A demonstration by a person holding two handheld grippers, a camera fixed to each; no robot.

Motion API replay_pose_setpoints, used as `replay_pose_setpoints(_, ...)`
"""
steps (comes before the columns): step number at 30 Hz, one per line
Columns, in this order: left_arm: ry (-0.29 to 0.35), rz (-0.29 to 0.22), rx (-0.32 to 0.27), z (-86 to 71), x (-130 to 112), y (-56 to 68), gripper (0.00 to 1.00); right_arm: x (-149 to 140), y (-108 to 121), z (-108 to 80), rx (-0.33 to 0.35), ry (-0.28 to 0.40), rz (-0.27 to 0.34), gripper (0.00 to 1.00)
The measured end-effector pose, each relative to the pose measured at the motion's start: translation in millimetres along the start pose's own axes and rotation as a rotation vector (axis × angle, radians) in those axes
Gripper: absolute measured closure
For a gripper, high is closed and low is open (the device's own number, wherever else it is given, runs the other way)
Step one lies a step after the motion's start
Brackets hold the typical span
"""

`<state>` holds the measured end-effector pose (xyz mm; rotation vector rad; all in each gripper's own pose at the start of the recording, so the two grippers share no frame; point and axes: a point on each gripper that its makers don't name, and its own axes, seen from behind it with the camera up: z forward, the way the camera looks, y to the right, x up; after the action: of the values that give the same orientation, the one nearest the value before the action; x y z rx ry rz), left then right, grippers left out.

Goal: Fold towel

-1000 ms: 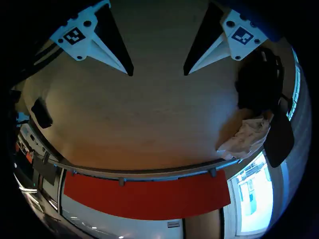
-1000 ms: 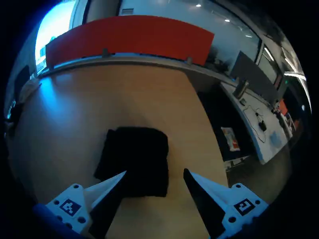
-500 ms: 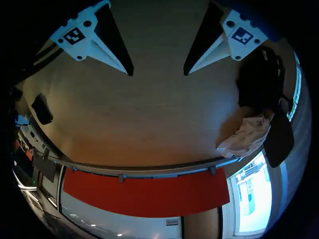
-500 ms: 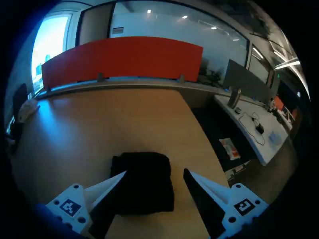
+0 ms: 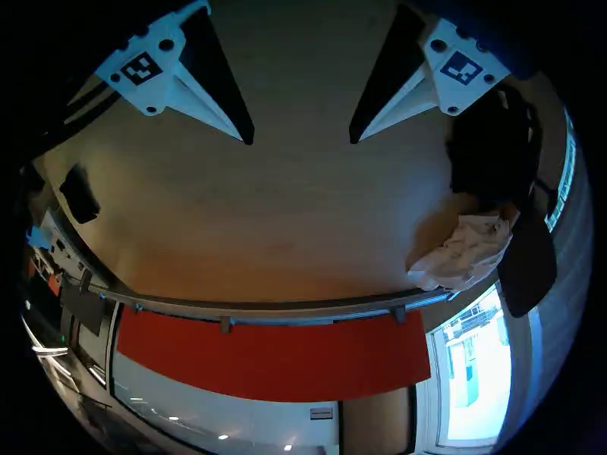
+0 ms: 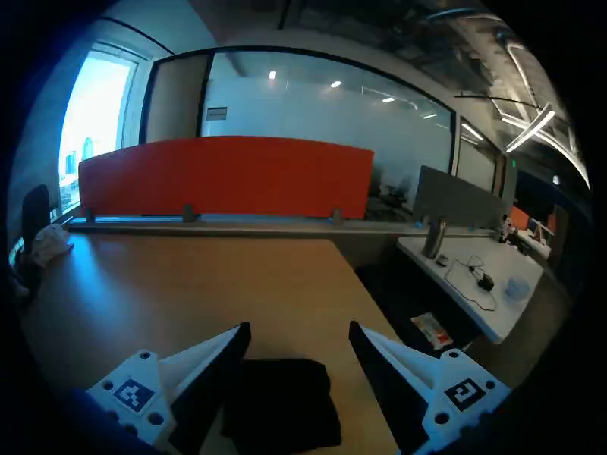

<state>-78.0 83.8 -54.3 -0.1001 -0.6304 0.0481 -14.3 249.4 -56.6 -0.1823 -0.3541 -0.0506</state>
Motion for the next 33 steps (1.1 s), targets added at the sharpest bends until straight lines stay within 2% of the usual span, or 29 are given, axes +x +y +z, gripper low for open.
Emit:
replay_pose_setpoints(9, 0.04, -0.018, 0.001, 0.7, 13, -3.1, 0.07, 29, -20, 1.6, 0.027, 0.079, 0.032, 0.0)
replay_pose_setpoints(17, 0.098, -0.031, 0.001, 0.7, 33, -6.0, 0.07, 61, -47, 2.2, 0.055, 0.148, 0.018, 0.0)
replay_pose_setpoints(33, 0.214, -0.06, 0.034, -4.6, 69, -27.7, 0.07, 104, -107, -0.6, 0.123, 0.242, 0.005, 0.0)
